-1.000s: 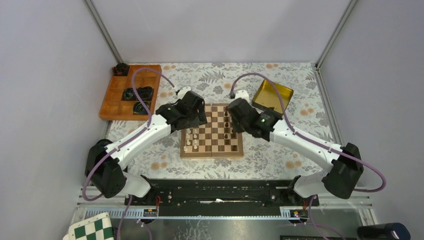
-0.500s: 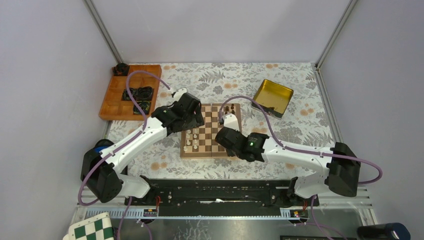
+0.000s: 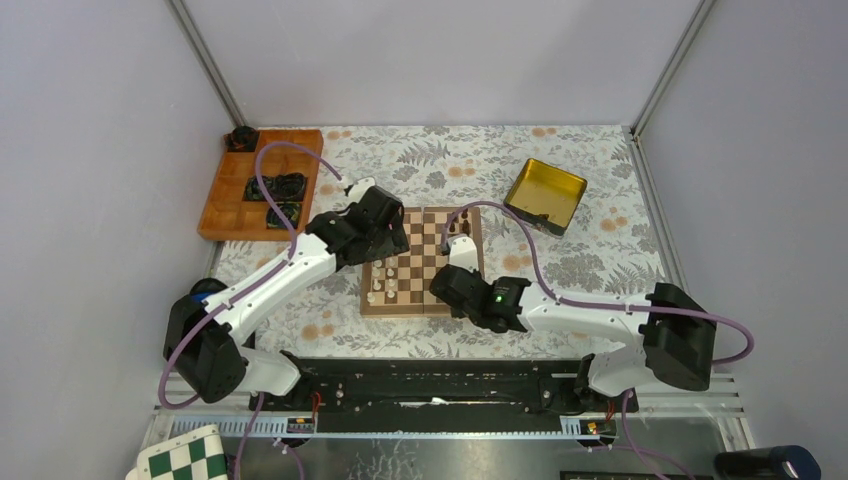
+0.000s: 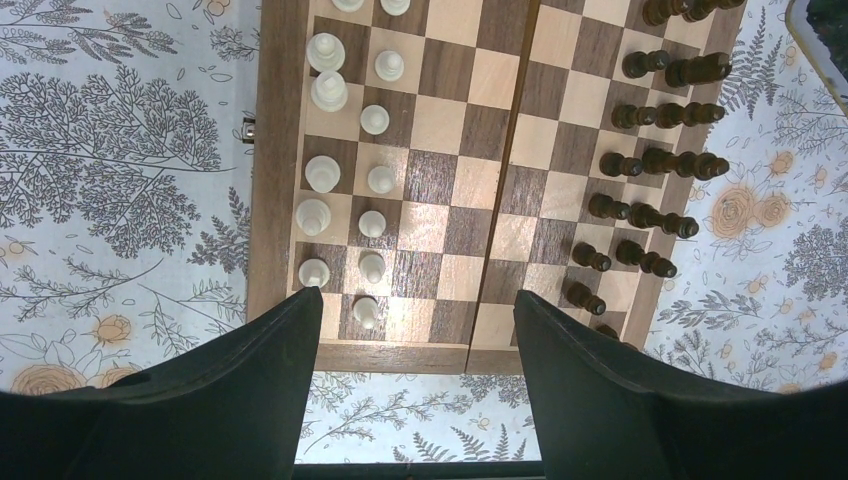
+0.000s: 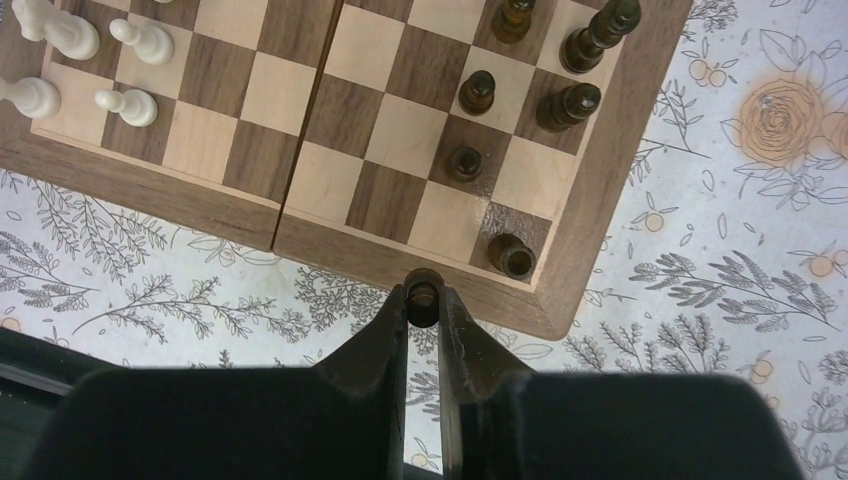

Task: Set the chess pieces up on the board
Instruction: Place the chess piece on the chessboard.

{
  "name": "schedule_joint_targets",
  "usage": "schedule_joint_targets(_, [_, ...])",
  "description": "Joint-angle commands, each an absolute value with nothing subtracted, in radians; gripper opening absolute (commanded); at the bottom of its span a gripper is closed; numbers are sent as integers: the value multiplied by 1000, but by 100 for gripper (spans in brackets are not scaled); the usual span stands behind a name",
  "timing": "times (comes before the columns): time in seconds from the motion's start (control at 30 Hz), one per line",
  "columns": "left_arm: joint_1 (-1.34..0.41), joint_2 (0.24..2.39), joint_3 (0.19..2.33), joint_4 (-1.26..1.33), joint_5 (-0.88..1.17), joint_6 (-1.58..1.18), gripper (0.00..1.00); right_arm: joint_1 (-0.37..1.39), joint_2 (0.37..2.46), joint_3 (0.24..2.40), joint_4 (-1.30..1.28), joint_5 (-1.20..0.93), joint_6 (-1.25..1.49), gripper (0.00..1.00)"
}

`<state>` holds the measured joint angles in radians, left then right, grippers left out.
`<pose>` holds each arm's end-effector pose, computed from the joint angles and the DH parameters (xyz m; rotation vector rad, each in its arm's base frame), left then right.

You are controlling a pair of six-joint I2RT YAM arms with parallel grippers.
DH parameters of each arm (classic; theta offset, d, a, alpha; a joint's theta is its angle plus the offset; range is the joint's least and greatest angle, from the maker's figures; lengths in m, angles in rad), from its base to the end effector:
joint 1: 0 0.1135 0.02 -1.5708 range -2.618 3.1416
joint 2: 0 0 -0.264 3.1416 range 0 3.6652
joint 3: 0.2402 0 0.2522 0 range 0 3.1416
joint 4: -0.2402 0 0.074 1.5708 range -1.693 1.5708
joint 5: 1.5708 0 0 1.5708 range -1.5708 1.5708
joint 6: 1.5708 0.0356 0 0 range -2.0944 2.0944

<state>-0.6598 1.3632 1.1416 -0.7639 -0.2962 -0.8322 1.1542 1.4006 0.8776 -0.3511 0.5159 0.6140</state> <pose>0.2256 -0.1618 0.2865 -0.3281 2.4880 -0.2380 0.1313 0.2534 0.2228 -0.4022 2.2802 0.2618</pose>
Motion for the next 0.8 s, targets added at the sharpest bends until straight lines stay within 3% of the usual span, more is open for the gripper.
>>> schedule_joint_targets(0.0, [-653,1369,1131,-761,-318,-844,78,1164,1435,873,-277,570,650,0])
schedule_joint_targets(0.77, [-653,1359,1100,-767,-321,-838,78,1118,1531,885,-247,563,662,0])
